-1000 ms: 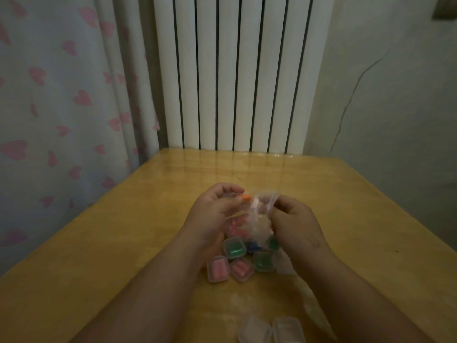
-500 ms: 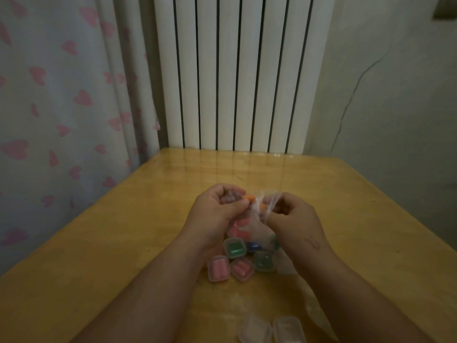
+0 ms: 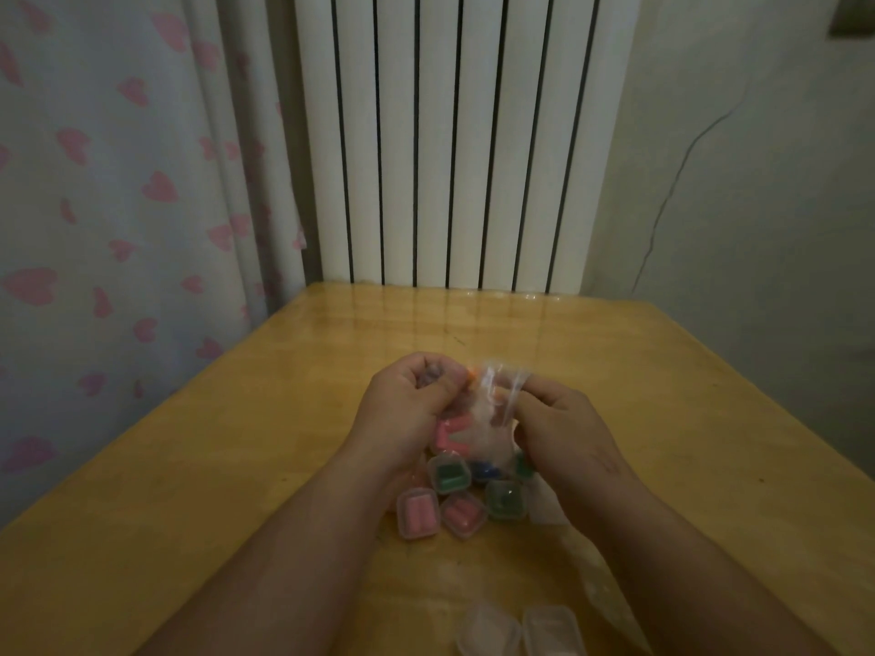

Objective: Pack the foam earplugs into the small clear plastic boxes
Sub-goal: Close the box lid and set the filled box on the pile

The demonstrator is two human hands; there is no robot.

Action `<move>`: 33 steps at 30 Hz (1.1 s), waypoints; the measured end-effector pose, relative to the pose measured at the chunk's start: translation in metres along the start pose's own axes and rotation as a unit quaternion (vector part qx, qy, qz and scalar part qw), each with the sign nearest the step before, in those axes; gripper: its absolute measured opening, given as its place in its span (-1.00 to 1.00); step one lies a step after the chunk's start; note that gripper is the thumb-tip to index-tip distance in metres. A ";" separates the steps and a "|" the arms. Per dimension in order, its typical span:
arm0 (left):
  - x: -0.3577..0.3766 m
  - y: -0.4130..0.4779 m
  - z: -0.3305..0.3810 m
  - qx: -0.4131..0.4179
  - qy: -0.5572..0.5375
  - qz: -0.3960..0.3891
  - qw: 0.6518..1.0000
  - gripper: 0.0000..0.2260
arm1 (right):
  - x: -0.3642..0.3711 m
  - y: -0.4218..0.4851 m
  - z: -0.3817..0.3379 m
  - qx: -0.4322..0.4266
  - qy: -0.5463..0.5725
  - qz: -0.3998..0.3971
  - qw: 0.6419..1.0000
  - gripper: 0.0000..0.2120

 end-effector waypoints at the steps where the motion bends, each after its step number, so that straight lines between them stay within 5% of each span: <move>1: 0.000 -0.001 0.000 0.000 0.010 -0.004 1.000 -0.87 | 0.000 0.000 -0.001 -0.003 0.019 -0.004 1.000 -0.78; 12: 0.003 -0.005 0.003 -0.007 0.043 -0.062 0.997 -0.95 | 0.000 -0.004 -0.003 -0.084 -0.071 0.030 0.994 -0.94; 26: 0.003 -0.004 0.003 0.000 0.091 -0.033 0.995 -0.60 | 0.004 -0.003 0.001 -0.071 -0.003 0.012 0.997 -0.87; 33: 0.004 -0.005 0.003 -0.001 0.094 -0.022 0.995 -0.76 | 0.002 -0.005 -0.005 -0.118 -0.014 0.034 0.992 -0.98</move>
Point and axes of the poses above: each hand's wrist, its own y-axis towards the middle knuckle, its own x-axis out of the palm, z = x × y, the point moved 3 cm from there along y, towards the middle knuckle, and after that the axes turned 5 degrees about y, right-handed, at the moved point
